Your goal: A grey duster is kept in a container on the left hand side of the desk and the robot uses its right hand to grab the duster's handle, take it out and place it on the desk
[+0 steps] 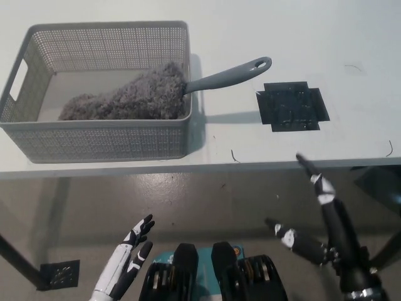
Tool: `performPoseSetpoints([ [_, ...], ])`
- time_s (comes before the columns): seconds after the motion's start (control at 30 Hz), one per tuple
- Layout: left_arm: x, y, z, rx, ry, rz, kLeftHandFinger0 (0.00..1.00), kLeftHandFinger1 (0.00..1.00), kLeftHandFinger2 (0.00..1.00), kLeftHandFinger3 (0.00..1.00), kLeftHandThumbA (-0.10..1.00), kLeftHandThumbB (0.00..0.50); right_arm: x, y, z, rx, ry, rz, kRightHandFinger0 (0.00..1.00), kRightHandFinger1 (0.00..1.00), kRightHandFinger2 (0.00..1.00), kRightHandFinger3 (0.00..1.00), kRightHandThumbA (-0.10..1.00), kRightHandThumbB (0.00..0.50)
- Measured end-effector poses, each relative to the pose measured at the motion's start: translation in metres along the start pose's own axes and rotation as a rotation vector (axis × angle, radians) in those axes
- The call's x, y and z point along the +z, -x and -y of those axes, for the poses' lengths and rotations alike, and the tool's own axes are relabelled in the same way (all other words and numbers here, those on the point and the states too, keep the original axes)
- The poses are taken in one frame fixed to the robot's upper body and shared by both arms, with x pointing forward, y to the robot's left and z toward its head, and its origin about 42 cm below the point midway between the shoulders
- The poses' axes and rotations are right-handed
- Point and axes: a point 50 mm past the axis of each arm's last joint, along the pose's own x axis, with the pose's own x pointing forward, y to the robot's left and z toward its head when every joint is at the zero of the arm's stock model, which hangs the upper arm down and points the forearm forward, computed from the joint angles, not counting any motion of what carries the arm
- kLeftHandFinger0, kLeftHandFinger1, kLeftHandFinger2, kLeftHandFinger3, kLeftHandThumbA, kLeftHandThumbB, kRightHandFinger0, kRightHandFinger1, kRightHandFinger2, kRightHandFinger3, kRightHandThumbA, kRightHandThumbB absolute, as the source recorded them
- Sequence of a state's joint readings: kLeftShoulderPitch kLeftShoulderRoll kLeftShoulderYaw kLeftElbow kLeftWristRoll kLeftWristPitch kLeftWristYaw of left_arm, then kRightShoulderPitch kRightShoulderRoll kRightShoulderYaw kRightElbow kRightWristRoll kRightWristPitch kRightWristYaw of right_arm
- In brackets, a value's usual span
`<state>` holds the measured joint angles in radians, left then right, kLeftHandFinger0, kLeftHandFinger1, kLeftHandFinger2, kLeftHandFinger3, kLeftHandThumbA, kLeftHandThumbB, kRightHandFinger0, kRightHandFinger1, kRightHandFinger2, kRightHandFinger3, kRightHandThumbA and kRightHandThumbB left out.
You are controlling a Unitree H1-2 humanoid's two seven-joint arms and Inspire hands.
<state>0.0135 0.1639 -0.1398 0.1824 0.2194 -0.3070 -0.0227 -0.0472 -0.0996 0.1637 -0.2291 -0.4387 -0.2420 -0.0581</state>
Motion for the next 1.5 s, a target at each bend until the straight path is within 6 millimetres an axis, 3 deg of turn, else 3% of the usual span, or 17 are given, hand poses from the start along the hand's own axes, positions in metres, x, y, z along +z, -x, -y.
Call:
performPoseSetpoints([
  [0.2, -0.001, 0.0, 0.0, -0.003, -0.007, -0.003, 1.0, 1.0, 1.0, 1.0, 1.0, 0.164, 0.055, -0.059, 0.036, -0.026, 0.153, 0.22, 1.0, 1.0, 1.0, 1.0, 0.83, 0.447],
  [0.37, -0.001, 0.0, 0.001, -0.005, -0.009, -0.004, 1.0, 1.0, 1.0, 1.0, 1.0, 0.157, 0.107, -0.109, 0.056, -0.033, 0.291, 0.4, 1.0, 1.0, 1.0, 1.0, 0.8, 0.5],
  [0.43, -0.001, 0.0, 0.001, -0.005, -0.01, -0.004, 1.0, 1.0, 1.0, 1.0, 1.0, 0.159, 0.121, -0.123, 0.06, -0.024, 0.337, 0.438, 1.0, 1.0, 1.0, 1.0, 0.89, 0.5],
  [0.73, -0.001, 0.0, 0.001, -0.009, -0.011, -0.003, 1.0, 1.0, 1.0, 1.0, 1.0, 0.131, 0.164, -0.182, 0.056, 0.087, 0.557, 0.472, 1.0, 1.0, 1.0, 1.0, 0.97, 0.5],
  [0.93, -0.001, 0.0, 0.002, -0.013, -0.014, 0.0, 1.0, 1.0, 1.0, 1.0, 1.0, 0.143, 0.164, -0.216, 0.034, 0.226, 0.69, 0.378, 1.0, 1.0, 1.0, 1.0, 0.93, 0.5],
  [1.23, 0.001, 0.001, 0.0, -0.033, -0.039, 0.032, 1.0, 1.0, 1.0, 1.0, 1.0, 0.124, 0.132, -0.258, -0.012, 0.488, 0.861, 0.066, 1.0, 1.0, 1.0, 1.0, 0.9, 0.5],
  [1.5, 0.002, 0.002, -0.007, -0.047, -0.078, 0.075, 1.0, 1.0, 1.0, 1.0, 1.0, 0.127, 0.1, -0.271, -0.022, 0.59, 0.878, -0.191, 1.0, 1.0, 1.0, 1.0, 0.94, 0.5],
])
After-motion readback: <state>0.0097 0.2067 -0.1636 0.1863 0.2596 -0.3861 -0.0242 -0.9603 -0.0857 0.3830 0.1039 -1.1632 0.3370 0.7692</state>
